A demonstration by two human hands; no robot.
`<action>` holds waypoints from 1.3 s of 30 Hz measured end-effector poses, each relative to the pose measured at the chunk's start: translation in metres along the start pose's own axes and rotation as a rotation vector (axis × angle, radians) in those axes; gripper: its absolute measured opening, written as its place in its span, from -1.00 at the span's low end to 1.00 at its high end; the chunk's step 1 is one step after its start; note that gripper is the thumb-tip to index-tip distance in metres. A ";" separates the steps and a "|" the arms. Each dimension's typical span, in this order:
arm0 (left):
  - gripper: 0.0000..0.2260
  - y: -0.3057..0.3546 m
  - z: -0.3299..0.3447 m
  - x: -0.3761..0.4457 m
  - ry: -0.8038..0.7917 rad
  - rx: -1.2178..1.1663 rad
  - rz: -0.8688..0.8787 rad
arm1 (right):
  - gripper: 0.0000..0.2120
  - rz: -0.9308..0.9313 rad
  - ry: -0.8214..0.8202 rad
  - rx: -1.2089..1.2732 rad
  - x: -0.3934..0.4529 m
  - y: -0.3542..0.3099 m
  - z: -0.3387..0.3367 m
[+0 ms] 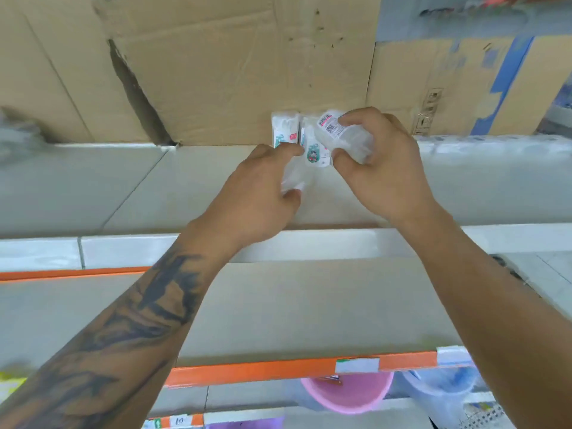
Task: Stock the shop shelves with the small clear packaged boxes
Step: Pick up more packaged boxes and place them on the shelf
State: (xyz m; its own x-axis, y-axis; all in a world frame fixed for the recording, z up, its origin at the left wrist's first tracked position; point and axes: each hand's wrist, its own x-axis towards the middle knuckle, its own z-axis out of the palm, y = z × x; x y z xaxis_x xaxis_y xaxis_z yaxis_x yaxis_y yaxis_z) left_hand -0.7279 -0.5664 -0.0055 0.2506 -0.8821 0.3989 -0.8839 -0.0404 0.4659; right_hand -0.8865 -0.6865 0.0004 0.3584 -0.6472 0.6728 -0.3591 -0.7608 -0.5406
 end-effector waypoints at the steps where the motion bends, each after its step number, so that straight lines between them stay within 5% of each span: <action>1: -0.46 0.004 0.000 0.001 -0.009 -0.010 -0.008 | -0.63 -0.021 -0.018 0.025 0.006 0.002 -0.003; 5: -0.43 0.019 0.000 0.004 0.003 -0.080 -0.071 | -0.60 -0.077 -0.081 0.198 0.032 0.007 -0.017; 12: -0.50 0.024 -0.031 0.031 0.293 -0.088 -0.062 | -0.47 -0.099 -0.381 0.486 0.079 0.006 -0.038; 15: -0.40 0.023 -0.044 0.050 0.180 -0.109 0.011 | -0.50 -0.115 -0.502 0.563 0.096 0.004 -0.041; 18: -0.58 0.017 -0.051 0.061 0.051 -0.249 0.057 | -0.52 -0.136 -0.577 0.668 0.106 -0.003 -0.041; 23: -0.55 0.003 -0.041 0.063 0.214 -0.414 -0.025 | -0.56 -0.026 -0.507 0.721 0.110 -0.017 -0.027; 29: -0.51 0.011 -0.021 0.066 0.465 -0.289 -0.149 | -0.66 -0.055 -0.388 0.378 0.119 -0.047 -0.009; 39: -0.66 -0.010 -0.014 0.055 0.275 -0.581 -0.207 | -0.70 -0.156 -0.499 0.572 0.116 -0.024 0.016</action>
State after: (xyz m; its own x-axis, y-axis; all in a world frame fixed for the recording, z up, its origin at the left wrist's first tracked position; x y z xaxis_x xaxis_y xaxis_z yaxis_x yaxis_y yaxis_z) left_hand -0.6993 -0.6082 0.0226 0.5512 -0.7285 0.4068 -0.4706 0.1312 0.8725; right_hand -0.8224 -0.7444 0.0832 0.7627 -0.3727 0.5286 0.1793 -0.6634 -0.7265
